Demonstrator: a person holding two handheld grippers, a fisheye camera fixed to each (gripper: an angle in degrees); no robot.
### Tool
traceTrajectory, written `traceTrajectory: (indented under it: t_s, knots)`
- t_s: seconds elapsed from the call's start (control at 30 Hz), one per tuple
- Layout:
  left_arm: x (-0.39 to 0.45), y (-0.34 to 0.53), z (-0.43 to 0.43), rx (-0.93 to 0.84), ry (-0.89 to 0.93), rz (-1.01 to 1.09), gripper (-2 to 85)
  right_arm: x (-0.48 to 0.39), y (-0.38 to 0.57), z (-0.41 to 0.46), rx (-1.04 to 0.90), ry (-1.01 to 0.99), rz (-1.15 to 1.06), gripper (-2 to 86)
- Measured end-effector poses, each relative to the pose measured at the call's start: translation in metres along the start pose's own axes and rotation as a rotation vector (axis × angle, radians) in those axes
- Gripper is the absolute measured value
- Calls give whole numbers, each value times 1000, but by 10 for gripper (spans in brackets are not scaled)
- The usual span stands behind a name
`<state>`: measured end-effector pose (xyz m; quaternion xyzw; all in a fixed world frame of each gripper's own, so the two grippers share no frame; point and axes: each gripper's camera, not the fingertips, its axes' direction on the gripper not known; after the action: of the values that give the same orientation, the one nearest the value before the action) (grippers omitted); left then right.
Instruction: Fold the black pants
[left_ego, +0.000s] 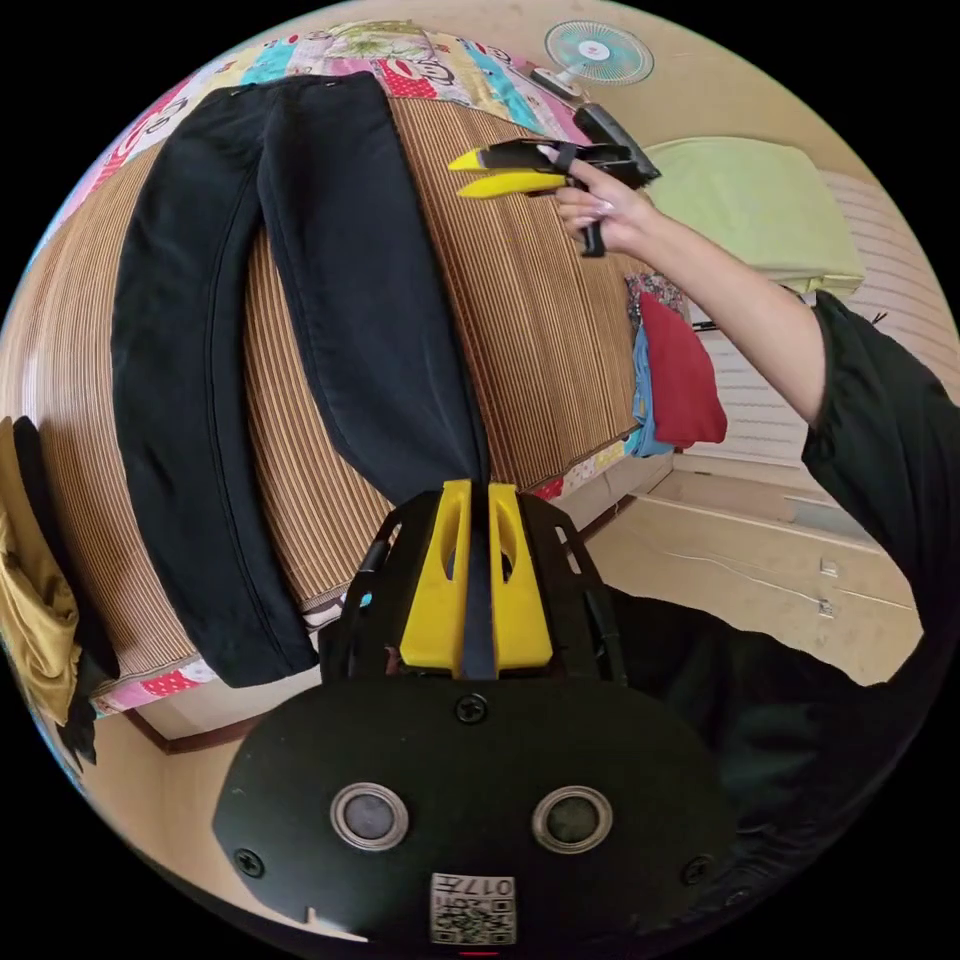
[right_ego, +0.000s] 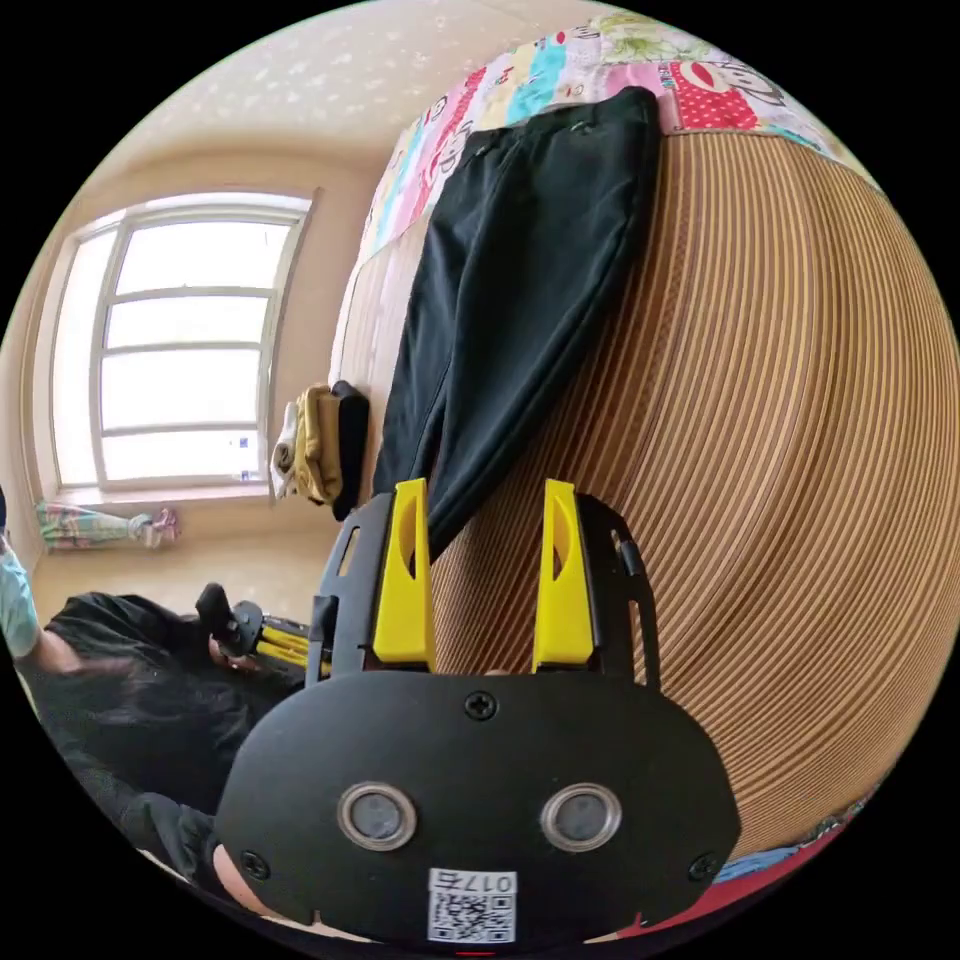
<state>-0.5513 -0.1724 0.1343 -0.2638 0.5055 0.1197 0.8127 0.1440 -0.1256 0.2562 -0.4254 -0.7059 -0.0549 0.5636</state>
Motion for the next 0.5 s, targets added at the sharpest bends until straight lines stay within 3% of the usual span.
traceTrajectory:
  t_s: [0.17, 0.3, 0.37, 0.5]
  knots:
    - [-23, 31, -33, 125, 184, -95, 35, 36, -85, 19, 211, 42, 288, 109]
    - [-57, 62, -53, 206, 308, -157, 34, -32, -111, 41, 230, 271, 176, 47]
    - [-84, 90, -77, 259, 337, -217, 33, -112, -121, 61, 269, 451, 29, 36]
    - [-124, 138, -119, 349, 376, -281, 32, -212, -149, 113, 266, 479, -118, 32]
